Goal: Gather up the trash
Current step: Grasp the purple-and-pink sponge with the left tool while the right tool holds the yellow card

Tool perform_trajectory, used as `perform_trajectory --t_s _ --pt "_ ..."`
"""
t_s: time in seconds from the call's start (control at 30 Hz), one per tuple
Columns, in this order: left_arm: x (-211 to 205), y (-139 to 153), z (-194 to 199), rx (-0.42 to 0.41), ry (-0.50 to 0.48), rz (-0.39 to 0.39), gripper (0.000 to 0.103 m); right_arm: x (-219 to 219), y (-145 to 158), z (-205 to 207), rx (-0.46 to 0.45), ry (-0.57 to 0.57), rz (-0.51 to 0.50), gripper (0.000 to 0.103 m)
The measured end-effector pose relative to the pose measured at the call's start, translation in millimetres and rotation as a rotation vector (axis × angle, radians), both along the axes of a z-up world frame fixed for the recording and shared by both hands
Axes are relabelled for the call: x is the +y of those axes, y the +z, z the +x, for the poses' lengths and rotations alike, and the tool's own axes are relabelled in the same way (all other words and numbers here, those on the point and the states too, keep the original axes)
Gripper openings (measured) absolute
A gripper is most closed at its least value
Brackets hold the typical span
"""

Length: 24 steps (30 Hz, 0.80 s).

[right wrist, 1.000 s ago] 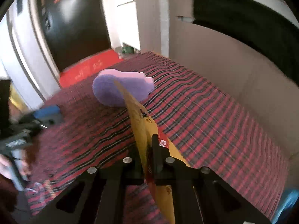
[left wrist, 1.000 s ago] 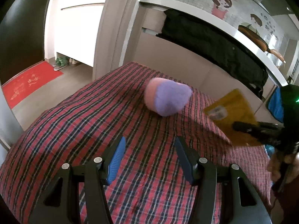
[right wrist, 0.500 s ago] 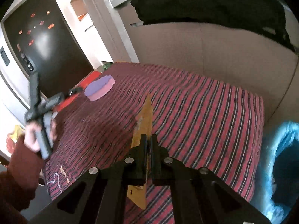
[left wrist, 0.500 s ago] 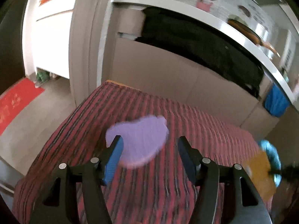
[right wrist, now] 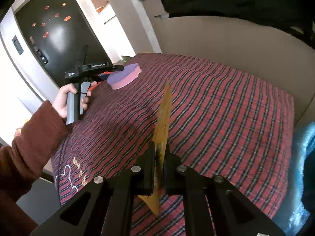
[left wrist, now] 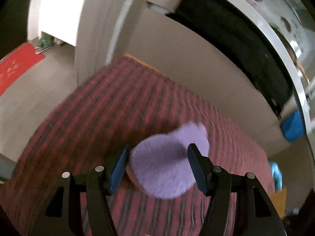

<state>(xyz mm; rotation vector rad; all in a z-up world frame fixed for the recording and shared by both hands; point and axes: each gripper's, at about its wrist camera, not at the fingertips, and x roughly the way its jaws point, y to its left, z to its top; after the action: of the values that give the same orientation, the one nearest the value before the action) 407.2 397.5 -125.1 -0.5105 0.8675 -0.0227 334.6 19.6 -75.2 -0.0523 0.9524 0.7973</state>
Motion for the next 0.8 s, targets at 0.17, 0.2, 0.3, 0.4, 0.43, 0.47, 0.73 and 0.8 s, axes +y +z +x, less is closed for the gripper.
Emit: perform_trajectory --t_s 0.17,0.2,0.3,0.4,0.43,0.47,0.73,0.8 --pt "-38 4 -25 -0.011 -0.16 0.093 0.061 12 -3 -1 -0.005 0.027 -0.009 0.008" --pt "-41 3 -26 -0.016 -0.147 0.118 0.063 13 -5 -2 -0.003 0.03 -0.01 0.008" --pt "-35 2 -22 -0.035 -0.076 0.088 0.064 19 -9 -3 0.001 0.03 -0.022 0.008" --pt "-26 -4 -12 -0.038 0.02 0.039 0.064 21 -11 -7 0.009 0.034 -0.023 0.009" --pt "-24 -6 -10 -0.035 0.021 0.013 0.064 22 -12 -9 0.008 0.032 -0.026 0.009" --pt "-22 -8 -8 -0.024 0.025 -0.028 0.065 21 -13 -10 0.006 0.026 -0.03 0.009" --pt "-49 1 -10 0.021 -0.053 -0.107 0.041 15 -11 -4 -0.003 -0.006 -0.023 0.013" --pt "-69 14 -16 -0.024 -0.088 -0.027 0.035 16 -10 -6 -0.002 0.008 -0.016 0.013"
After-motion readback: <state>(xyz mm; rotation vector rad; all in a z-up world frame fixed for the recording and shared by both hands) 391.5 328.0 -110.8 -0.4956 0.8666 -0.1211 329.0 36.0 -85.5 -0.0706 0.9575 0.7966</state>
